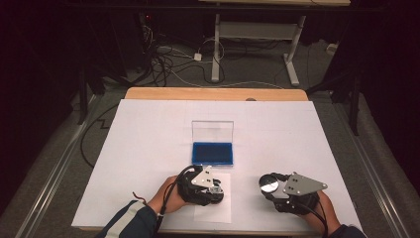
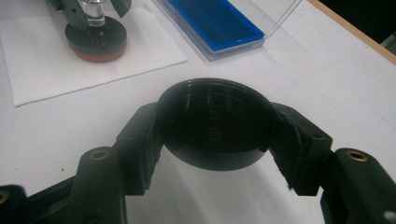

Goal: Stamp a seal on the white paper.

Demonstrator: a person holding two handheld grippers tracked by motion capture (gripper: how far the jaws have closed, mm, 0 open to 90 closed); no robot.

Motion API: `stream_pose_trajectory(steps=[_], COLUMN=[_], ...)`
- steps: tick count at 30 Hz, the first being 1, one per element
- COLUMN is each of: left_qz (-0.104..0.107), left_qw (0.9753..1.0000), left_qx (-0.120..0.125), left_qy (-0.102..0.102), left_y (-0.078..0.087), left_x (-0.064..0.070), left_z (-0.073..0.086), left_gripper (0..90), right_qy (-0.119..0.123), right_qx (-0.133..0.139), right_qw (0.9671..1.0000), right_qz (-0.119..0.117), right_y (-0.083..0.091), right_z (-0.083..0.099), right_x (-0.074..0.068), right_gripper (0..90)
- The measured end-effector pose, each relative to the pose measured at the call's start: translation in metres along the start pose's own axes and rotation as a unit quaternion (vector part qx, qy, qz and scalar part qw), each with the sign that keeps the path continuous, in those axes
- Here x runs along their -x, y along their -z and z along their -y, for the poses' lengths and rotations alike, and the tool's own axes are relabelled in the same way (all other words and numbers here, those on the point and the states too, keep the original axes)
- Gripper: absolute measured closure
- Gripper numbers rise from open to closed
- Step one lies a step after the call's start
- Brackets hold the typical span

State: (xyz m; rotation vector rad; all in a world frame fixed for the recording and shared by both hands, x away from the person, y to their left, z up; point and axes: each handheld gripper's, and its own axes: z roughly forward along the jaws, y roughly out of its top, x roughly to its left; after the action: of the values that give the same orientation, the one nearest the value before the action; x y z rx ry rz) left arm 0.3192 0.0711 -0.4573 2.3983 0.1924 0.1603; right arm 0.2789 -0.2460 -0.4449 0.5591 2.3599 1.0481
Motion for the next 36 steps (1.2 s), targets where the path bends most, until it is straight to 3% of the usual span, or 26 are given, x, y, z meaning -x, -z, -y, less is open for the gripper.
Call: stream_pose_trajectory(steps=[36], left_qz=[-0.011], left_qw=[0.9999], left_qx=[0.000], left_qy=[-0.007], left_y=[-0.0012], left_x=[0.0020], left_z=[0.0008], left_gripper=[54.3], right_qy=[0.000], right_qx=[-0.001], right_qw=[1.0000], right_qz=[-0.001], right_y=[0.0000], right_z=[-0.0001], right_x=[-0.0002], right_gripper=[38.5])
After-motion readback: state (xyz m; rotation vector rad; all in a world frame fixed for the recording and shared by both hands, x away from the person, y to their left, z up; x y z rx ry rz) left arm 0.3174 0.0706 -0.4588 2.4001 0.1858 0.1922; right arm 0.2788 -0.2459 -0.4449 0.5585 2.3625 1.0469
